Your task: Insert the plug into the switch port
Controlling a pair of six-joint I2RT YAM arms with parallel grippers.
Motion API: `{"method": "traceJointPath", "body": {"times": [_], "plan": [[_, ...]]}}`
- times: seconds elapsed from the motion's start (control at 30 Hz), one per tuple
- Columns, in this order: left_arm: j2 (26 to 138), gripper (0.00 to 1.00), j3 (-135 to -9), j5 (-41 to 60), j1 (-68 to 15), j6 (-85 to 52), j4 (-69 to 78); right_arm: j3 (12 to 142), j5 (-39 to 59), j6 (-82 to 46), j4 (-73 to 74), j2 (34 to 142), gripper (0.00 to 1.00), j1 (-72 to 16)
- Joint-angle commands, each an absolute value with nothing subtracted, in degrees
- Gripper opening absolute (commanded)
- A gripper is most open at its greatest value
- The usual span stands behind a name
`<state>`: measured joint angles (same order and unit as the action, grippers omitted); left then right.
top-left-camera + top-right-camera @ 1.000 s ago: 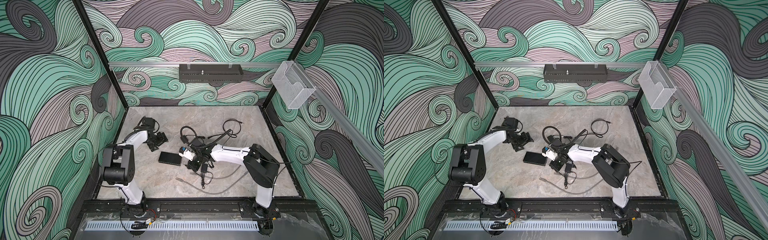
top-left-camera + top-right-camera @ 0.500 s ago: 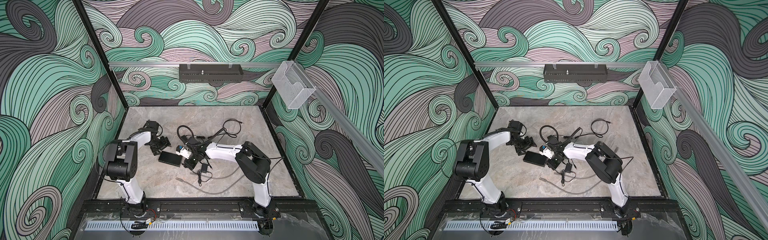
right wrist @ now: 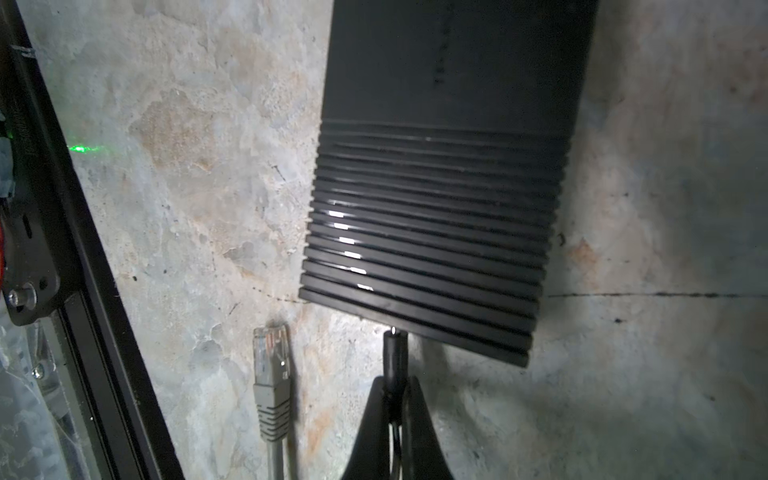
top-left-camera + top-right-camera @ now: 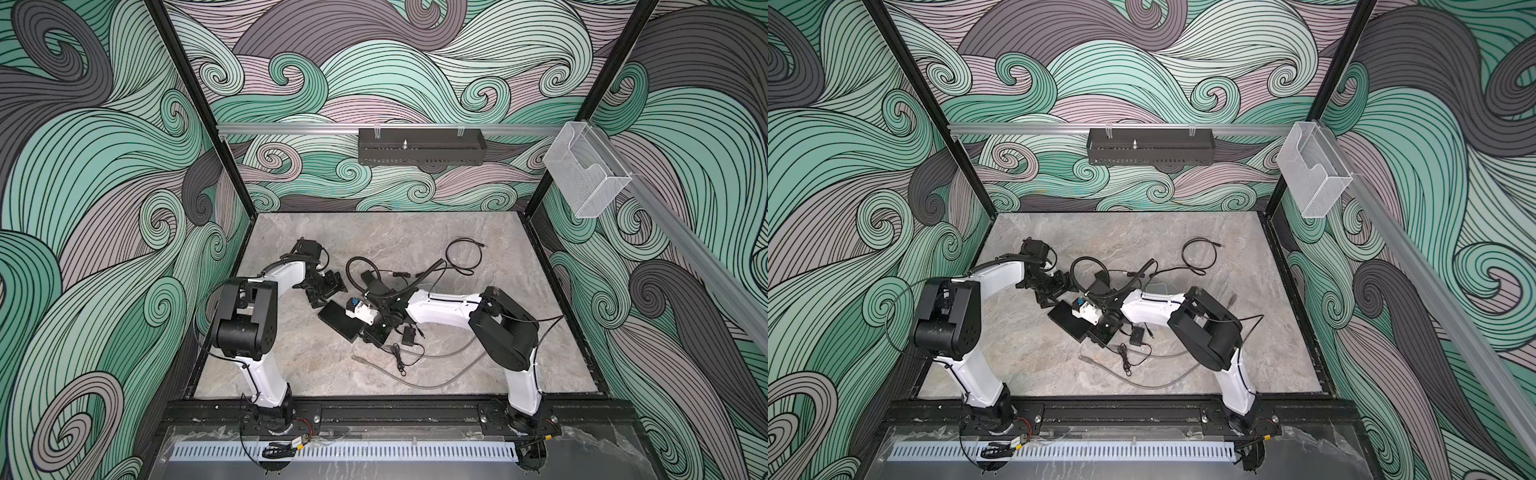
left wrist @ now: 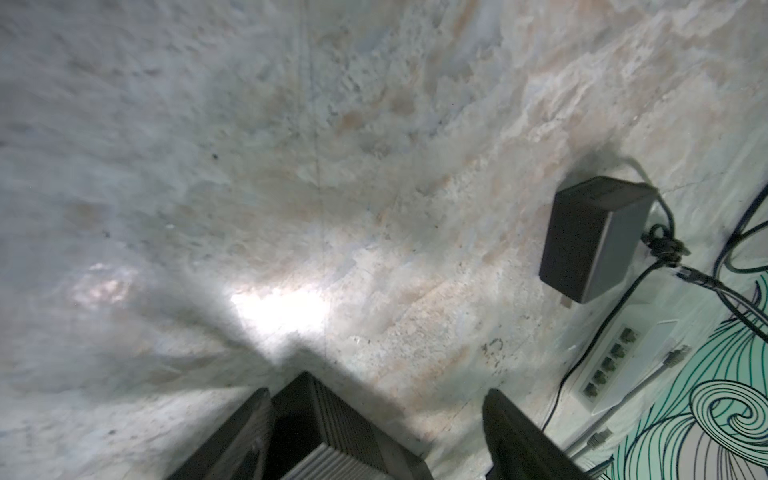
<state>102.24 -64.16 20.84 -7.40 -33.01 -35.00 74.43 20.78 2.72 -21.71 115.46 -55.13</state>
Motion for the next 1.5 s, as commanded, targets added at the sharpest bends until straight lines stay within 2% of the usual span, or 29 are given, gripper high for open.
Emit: {"method": "traceJointPath", "body": {"times": [0.0,0.63,1.47], "plan": [[100.9,0.81,-66.4,16.1,-8.0,-29.7,-40.9,71.9,18.3,1.8,-20.9,113.9,0.00,-54.3],[100.5,0.80,-63.6,18.1,-8.2,-28.3,-40.9,69.2,23.7,3.1,-16.4,112.6,0.00,-53.9],[100.9,0.80,-63.4,19.4,-8.2,-28.8,-40.4,70.8,23.2,1.9,-15.4,113.0,0.00,-54.7]]}}
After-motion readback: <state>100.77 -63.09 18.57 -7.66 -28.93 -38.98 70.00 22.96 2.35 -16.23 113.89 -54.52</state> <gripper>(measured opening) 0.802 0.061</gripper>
